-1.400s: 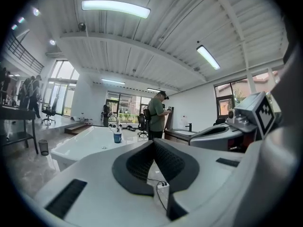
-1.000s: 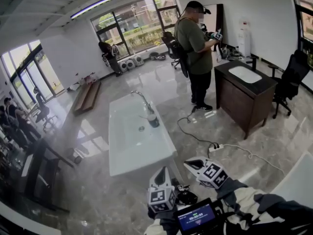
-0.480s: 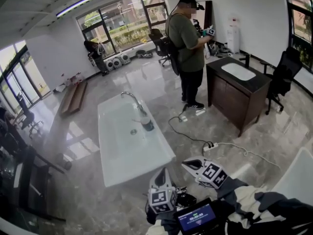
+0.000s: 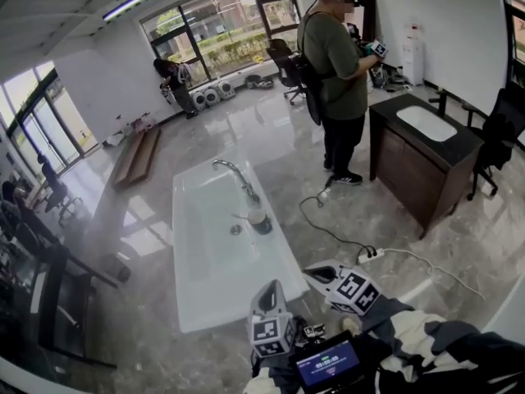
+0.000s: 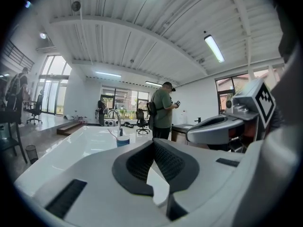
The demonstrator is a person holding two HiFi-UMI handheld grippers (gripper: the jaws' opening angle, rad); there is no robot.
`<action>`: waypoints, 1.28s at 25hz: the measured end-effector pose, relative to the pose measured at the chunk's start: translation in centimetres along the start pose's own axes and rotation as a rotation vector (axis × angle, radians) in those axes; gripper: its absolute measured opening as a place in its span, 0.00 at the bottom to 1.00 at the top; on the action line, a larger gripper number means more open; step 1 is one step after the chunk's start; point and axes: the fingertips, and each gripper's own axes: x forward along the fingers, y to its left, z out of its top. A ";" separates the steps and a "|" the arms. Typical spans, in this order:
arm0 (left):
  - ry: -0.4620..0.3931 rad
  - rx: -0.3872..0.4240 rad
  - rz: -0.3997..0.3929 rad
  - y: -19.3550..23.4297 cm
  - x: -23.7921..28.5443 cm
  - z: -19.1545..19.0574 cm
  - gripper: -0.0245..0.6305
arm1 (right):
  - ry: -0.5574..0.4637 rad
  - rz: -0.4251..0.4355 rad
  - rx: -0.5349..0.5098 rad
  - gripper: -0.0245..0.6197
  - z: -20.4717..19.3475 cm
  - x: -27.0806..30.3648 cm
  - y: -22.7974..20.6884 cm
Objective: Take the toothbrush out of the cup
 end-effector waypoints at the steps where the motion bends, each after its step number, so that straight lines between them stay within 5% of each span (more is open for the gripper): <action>1: 0.002 -0.002 0.012 0.4 1.0 0.4 0.04 | -0.002 0.012 -0.001 0.02 0.4 0.7 -1.0; 19: 0.013 -0.023 0.223 8.3 16.4 3.8 0.04 | 0.004 0.226 -0.052 0.02 4.0 12.7 -14.6; 32: 0.031 -0.062 0.294 12.0 14.7 3.6 0.04 | 0.000 0.237 -0.048 0.02 5.6 16.1 -14.0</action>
